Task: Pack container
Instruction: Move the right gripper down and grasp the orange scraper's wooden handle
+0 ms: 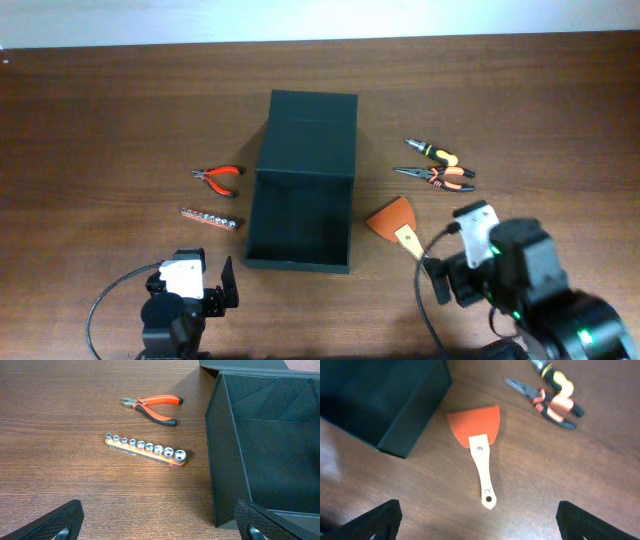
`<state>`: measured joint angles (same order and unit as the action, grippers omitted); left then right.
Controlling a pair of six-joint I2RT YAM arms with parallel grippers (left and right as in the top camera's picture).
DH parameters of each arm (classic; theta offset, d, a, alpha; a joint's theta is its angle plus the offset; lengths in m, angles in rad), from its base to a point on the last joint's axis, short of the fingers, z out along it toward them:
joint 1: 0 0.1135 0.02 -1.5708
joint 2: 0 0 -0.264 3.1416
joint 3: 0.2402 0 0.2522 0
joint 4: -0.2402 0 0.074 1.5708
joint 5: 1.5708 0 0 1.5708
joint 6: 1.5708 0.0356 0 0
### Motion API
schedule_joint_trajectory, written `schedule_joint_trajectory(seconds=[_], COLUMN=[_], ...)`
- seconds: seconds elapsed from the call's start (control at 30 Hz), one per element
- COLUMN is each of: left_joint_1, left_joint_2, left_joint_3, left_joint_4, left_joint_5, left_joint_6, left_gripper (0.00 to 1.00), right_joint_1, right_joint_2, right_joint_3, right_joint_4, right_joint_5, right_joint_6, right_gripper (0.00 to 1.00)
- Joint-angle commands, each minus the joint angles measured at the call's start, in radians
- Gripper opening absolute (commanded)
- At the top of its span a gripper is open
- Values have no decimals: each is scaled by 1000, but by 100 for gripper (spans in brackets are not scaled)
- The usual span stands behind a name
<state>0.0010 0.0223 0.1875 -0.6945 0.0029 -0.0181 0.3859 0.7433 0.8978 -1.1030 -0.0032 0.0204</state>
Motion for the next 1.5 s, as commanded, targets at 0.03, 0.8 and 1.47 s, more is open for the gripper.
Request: schedule_joint_trajectory(seconds=[0.03,0.8,1.47], left_joint_1=[5,5,5], left_joint_2=[-9,-9,-9], left_joint_3=[-6,-6,-6], left_joint_4=[2,2,2], left_joint_5=[-6,-6,-6], left_joint_6=[19,19,19], left_gripper=[99,99,99], right_joint_1=[19,19,19], right_joint_2=[142,610,901], right_joint_3=[13,13,-23], right_joint_4=[3,243,322], right_joint_5=[76,86,40], right_joint_6=[75,67,55], right_gripper=[99,99,99])
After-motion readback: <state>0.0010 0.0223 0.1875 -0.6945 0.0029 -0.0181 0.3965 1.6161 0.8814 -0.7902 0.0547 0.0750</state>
